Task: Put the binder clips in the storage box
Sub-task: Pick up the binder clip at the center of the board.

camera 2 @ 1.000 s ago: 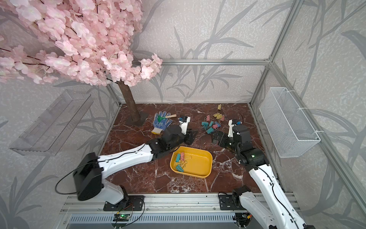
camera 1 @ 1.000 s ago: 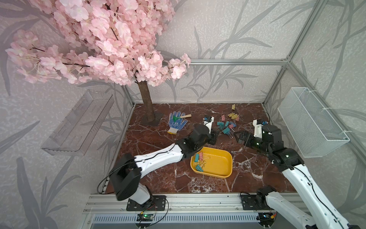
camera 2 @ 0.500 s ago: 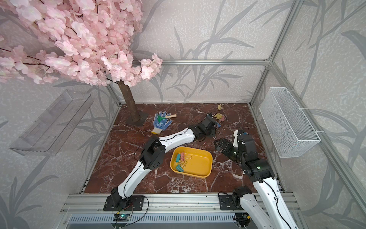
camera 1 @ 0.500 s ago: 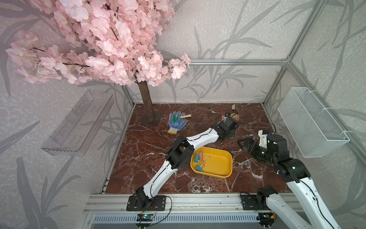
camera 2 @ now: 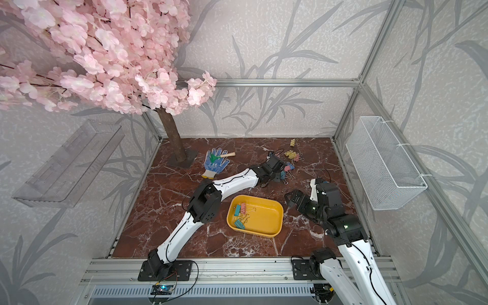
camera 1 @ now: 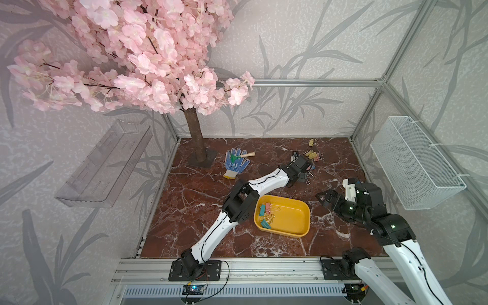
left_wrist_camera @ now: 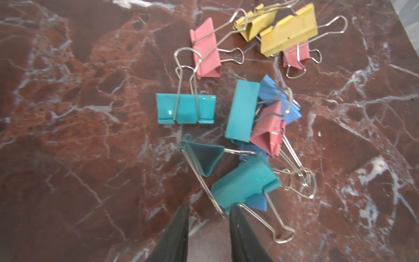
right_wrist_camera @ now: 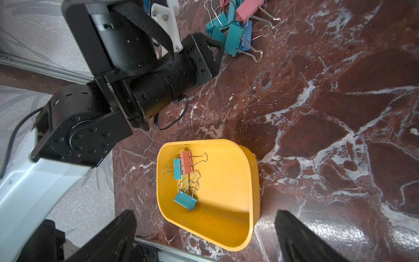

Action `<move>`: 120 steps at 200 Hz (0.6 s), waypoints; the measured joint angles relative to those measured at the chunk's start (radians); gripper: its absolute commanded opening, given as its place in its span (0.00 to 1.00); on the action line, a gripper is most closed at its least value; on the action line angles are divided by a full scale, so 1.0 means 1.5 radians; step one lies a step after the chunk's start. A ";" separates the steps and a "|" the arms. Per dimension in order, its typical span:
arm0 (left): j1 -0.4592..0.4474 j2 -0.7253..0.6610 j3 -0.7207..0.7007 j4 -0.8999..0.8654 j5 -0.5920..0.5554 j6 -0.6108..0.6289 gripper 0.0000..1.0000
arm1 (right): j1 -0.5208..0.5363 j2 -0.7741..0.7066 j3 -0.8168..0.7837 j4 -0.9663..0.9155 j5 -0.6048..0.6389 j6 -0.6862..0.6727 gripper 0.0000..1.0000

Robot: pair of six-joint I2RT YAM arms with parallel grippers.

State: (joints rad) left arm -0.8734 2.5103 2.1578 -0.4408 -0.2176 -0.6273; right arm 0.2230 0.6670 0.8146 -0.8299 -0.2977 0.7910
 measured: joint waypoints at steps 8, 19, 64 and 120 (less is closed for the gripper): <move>0.001 0.000 0.000 0.001 -0.004 0.002 0.34 | 0.000 0.000 0.000 -0.004 0.000 -0.001 0.99; 0.001 0.001 0.000 0.004 -0.008 0.004 0.34 | 0.000 0.000 0.002 -0.009 0.000 -0.002 1.00; 0.003 0.034 0.013 0.017 0.005 0.007 0.26 | 0.000 0.003 0.005 -0.014 -0.001 -0.002 1.00; 0.005 0.045 0.013 0.016 0.020 0.007 0.06 | 0.000 0.011 0.005 -0.014 0.001 -0.020 0.99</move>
State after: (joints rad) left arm -0.8665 2.5771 2.1780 -0.4168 -0.1875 -0.6174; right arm 0.2226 0.6838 0.8223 -0.8513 -0.2966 0.7605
